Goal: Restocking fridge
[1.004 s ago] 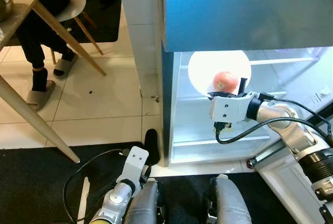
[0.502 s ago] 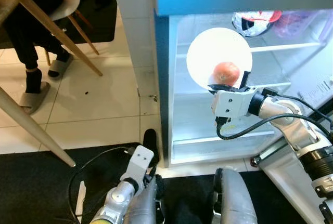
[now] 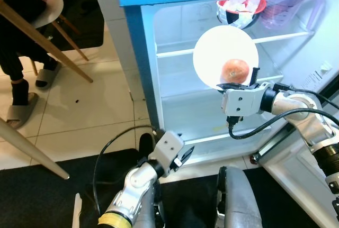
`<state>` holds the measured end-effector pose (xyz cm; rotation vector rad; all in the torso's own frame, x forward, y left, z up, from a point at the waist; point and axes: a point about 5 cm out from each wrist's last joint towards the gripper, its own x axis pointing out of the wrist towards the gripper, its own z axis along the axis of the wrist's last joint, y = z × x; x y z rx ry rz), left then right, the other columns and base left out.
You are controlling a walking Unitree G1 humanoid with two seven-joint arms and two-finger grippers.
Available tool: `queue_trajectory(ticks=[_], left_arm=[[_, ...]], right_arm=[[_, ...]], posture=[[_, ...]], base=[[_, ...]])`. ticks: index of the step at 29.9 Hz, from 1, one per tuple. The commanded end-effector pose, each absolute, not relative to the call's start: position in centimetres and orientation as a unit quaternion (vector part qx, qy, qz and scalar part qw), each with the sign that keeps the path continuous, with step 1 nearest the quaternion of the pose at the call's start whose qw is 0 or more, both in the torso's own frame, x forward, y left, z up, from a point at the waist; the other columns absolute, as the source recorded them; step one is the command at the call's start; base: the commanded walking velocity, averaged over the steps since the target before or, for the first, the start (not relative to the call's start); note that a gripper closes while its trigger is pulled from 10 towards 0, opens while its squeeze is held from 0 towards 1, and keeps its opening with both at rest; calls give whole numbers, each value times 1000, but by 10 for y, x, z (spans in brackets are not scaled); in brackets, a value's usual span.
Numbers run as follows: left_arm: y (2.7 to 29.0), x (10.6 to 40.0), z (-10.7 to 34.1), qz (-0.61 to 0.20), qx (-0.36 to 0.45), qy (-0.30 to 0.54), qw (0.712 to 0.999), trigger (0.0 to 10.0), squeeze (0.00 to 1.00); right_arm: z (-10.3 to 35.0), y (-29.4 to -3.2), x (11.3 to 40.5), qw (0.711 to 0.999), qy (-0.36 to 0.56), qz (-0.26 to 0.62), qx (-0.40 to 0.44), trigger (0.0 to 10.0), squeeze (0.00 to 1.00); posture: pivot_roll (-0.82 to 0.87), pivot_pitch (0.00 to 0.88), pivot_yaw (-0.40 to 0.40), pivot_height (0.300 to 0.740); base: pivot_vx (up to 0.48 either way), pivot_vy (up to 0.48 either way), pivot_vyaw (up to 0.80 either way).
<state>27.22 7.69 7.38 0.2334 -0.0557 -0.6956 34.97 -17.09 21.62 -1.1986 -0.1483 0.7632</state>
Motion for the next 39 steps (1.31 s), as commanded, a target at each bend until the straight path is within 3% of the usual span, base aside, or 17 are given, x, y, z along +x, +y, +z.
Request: queue_trajectory(ticks=[1,5,8,20,39], left_arm=[[72,272,82,-333,96,-38,937,10000,0],[69,275,96,-331,91,-63,937,10000,0],[62,279,113,-332,92,-95,934,10000,0],[58,279,122,-329,82,-93,936,10000,0],[57,274,120,-326,76,-79,939,10000,0]], right_arm=[[246,-170,351,760,-98,341,-544,10000,0],[261,-165,348,748,-110,359,-547,10000,0],[274,-158,349,723,-123,376,-567,10000,0],[277,-125,364,663,-129,434,-597,10000,0],[299,-108,396,680,-159,359,-619,10000,0]], posture=[[-89,184,15,589],[-89,183,14,589],[-90,181,14,589],[-82,174,8,589],[-59,178,-9,589]], base=[[0,0,0],[0,0,0],[0,0,0],[0,0,0],[0,0,0]])
